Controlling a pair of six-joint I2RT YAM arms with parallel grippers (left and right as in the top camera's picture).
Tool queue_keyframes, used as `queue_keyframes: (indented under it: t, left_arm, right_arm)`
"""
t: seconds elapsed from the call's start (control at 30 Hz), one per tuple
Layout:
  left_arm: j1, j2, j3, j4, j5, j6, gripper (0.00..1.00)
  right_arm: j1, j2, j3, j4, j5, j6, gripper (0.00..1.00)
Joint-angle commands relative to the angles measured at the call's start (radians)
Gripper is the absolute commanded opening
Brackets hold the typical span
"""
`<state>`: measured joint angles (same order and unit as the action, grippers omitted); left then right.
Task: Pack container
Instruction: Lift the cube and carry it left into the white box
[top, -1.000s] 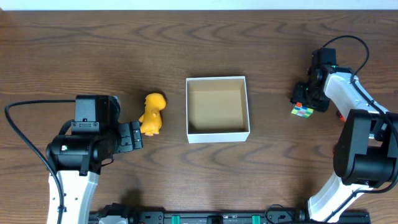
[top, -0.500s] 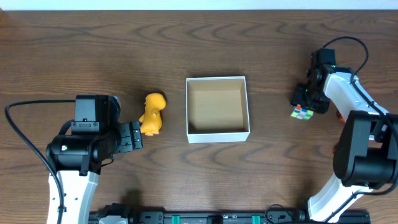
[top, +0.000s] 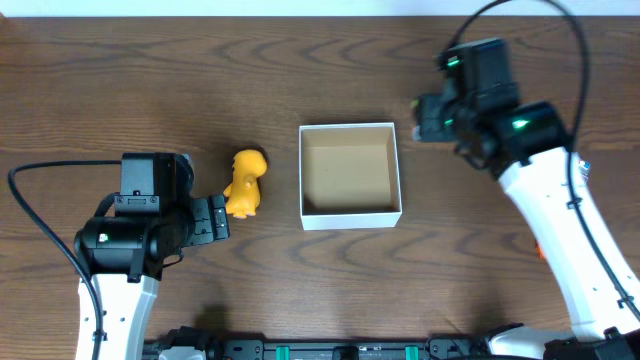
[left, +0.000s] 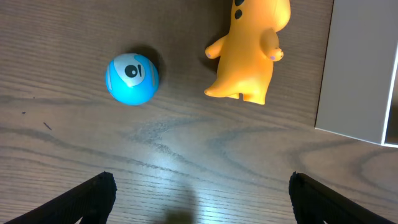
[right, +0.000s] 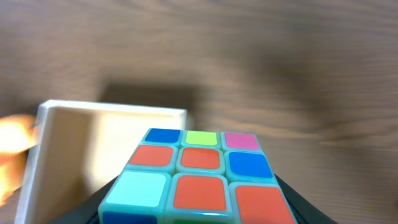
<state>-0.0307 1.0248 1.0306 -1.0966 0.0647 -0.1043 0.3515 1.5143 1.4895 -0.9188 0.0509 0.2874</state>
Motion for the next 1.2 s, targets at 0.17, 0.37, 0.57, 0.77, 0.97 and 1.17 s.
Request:
queue_keyframes:
  t: [0.17,0.37,0.57,0.77,0.97,1.17]
  left_arm:
    - [0.002,0.000,0.020,-0.002,0.000,0.004,0.91]
    - [0.002,0.000,0.020,-0.002,0.000,0.004,0.91]
    - [0.002,0.000,0.020,-0.002,0.000,0.004,0.91]
    - [0.002,0.000,0.020,-0.002,0.000,0.004,0.91]
    - [0.002,0.000,0.020,-0.002,0.000,0.004,0.91]
    - [0.002,0.000,0.020,-0.002,0.000,0.004,0.91]
  right_arm:
    - [0.186,0.160,-0.010,0.053,0.065,0.206,0.33]
    - [0.217,0.316,-0.010,0.091,0.066,0.207,0.34]
    - [0.179,0.403,-0.010,0.133,0.083,0.236,0.34]
    - [0.148,0.433,-0.010,0.140,0.080,0.235,0.37]
    - [0.148,0.459,-0.010,0.131,0.071,0.231,0.45]
    - [0.154,0.463,-0.010,0.133,0.071,0.231,0.70]
